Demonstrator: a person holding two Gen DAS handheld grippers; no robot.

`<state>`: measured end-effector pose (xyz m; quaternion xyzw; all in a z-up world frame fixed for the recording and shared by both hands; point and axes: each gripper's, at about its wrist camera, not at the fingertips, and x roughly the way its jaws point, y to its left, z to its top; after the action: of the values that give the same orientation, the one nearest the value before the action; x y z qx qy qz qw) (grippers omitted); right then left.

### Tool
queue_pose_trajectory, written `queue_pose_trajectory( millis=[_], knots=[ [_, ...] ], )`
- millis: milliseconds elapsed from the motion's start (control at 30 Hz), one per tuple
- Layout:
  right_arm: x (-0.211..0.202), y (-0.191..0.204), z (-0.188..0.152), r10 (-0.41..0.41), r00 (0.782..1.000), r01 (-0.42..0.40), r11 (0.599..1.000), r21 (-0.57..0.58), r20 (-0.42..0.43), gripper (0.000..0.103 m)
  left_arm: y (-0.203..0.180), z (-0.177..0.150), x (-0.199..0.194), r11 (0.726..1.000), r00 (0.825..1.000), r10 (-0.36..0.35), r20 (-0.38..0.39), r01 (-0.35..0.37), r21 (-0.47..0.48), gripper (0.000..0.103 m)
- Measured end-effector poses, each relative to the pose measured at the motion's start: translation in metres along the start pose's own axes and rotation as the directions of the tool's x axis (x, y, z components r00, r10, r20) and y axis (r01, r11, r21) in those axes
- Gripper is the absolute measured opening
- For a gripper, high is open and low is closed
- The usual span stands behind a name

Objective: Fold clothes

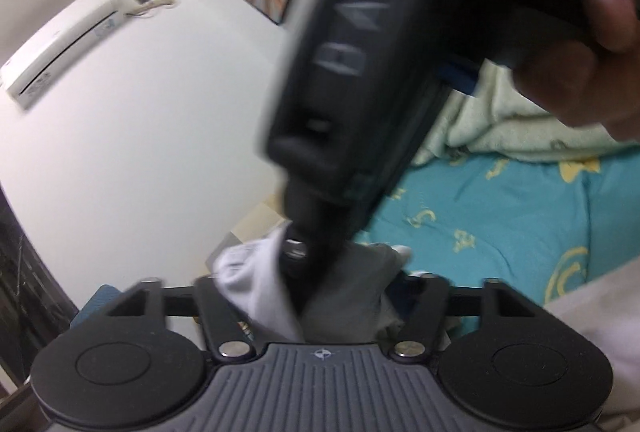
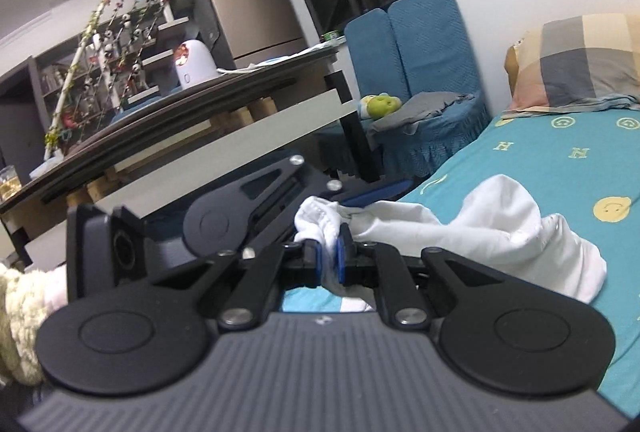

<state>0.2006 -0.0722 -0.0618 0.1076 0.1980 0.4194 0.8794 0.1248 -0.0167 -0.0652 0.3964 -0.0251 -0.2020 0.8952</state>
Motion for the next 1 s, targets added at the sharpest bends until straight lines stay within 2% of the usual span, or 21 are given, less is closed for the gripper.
queue_pose_trajectory(
  millis=[67, 233, 367, 400, 433, 467, 500, 533, 633, 733, 867, 1000],
  knots=[
    [-0.001, -0.003, -0.002, 0.008, 1.000, -0.008, 1.000, 0.012, 0.005, 0.012, 0.008, -0.004, 0.002, 0.999, 1.000, 0.010, -0.002, -0.011, -0.030, 0.026],
    [-0.003, -0.009, -0.004, 0.027, 0.999, -0.027, 1.000, 0.013, 0.044, 0.011, 0.029, -0.009, 0.009, 0.987, 1.000, -0.016, -0.023, 0.012, -0.158, 0.020],
    [-0.009, -0.007, -0.003, 0.016, 0.997, -0.013, 0.999, -0.049, 0.070, 0.015, 0.043, -0.017, 0.017, 0.978, 0.997, 0.007, -0.075, -0.022, -0.209, 0.017],
    [-0.011, -0.009, -0.003, 0.021, 0.996, -0.017, 0.999, -0.051, 0.082, 0.021, 0.048, -0.021, 0.020, 0.972, 0.996, 0.016, -0.093, -0.037, -0.230, 0.016],
    [-0.014, -0.011, -0.003, 0.019, 0.995, -0.014, 0.999, -0.047, 0.098, 0.035, 0.056, -0.025, 0.023, 0.963, 0.993, 0.022, -0.112, -0.051, -0.264, 0.016],
    [-0.016, -0.015, -0.003, 0.008, 0.993, -0.004, 0.999, -0.034, 0.118, 0.041, 0.063, -0.029, 0.026, 0.953, 0.991, 0.026, -0.131, -0.065, -0.297, 0.015],
    [-0.019, -0.019, -0.003, -0.003, 0.990, 0.005, 1.000, -0.020, 0.138, 0.051, 0.071, -0.033, 0.028, 0.938, 0.989, 0.027, -0.146, -0.076, -0.337, 0.015],
    [-0.019, -0.023, -0.004, -0.024, 0.990, 0.026, 0.999, -0.018, 0.139, 0.055, 0.081, -0.037, 0.030, 0.918, 0.988, 0.024, -0.155, -0.083, -0.387, 0.015],
    [-0.004, -0.033, -0.014, -0.127, 0.989, 0.132, 0.989, -0.061, 0.072, 0.055, 0.107, -0.045, 0.030, 0.849, 0.989, 0.014, -0.150, -0.091, -0.521, 0.014],
    [0.010, -0.042, -0.025, -0.232, 0.973, 0.232, 0.966, -0.111, 0.010, 0.057, 0.126, -0.049, 0.028, 0.773, 0.990, 0.017, -0.141, -0.103, -0.627, 0.014],
    [0.029, -0.056, -0.039, -0.371, 0.927, 0.354, 0.917, -0.186, -0.063, 0.056, 0.145, -0.045, 0.013, 0.689, 0.992, 0.022, -0.127, -0.108, -0.716, 0.014],
    [0.050, -0.054, -0.051, -0.492, 0.870, 0.453, 0.828, -0.331, -0.040, 0.055, 0.159, -0.036, -0.004, 0.653, 0.990, 0.031, -0.134, -0.122, -0.747, 0.014]
  ],
)
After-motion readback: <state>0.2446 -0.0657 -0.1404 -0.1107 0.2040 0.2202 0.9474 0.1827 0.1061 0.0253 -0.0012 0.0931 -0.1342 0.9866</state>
